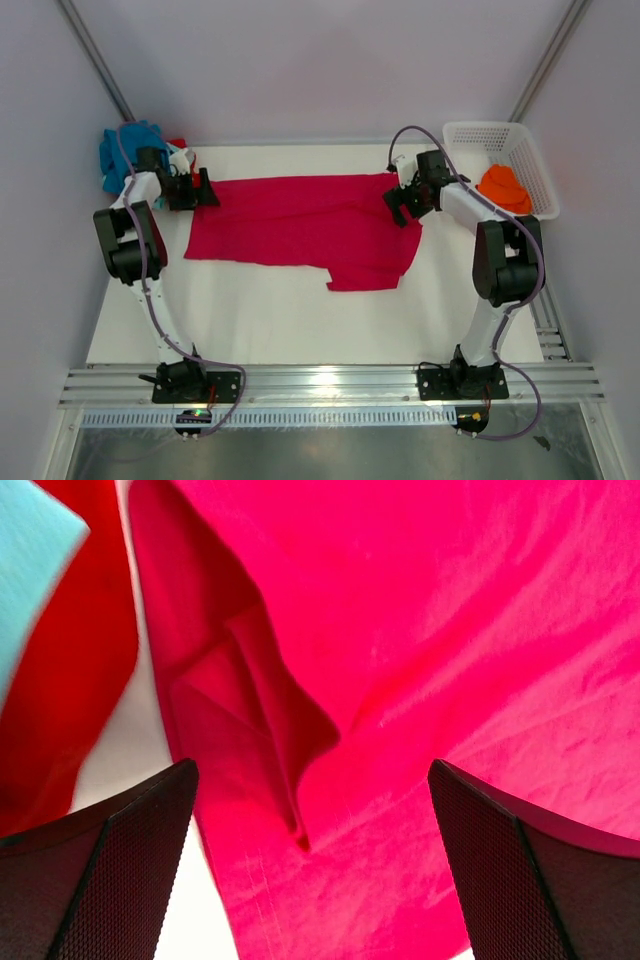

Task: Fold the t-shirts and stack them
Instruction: Fold the tshirt

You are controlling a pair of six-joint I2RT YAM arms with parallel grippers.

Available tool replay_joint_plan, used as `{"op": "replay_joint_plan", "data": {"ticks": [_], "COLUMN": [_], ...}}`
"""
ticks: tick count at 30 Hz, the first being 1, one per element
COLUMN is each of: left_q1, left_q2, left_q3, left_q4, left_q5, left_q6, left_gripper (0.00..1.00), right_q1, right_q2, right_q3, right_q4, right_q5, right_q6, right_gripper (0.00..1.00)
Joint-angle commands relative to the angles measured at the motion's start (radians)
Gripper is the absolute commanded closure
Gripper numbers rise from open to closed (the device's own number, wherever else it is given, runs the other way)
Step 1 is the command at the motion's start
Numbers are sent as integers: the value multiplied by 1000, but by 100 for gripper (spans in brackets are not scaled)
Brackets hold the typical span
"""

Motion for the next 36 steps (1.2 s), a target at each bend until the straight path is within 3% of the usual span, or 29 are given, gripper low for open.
{"op": "replay_joint_plan", "data": {"ticks": [1,7,11,18,26,36], "left_q1": [8,8,5,-5,-51,-58], "left_q2": [-115,-283,-461,-606,-735,-765], "left_q3": [-26,-147,-349,-443,-642,-771], "left_q4": [44,116,165,-125,-84,42], "left_q5": [30,-11,30,137,-19,-133], "left_q6": [24,20,96,371,503,521], "left_gripper": [1,1,1,1,1,1], "right_q1": [3,3,9,42,77,78], "right_q2": [-102,-183,-355,-556,-674,-734], "right_q3": [2,37,-99,-371,-574,-626], "right_q4": [107,78,63,7,-103,-171], "right_q5": [-26,-67,-149,-147,-146,-189], "right_q6": [-20,-17,-108,-328,-469,-413], "right_gripper": [0,1,1,0,1,1]}}
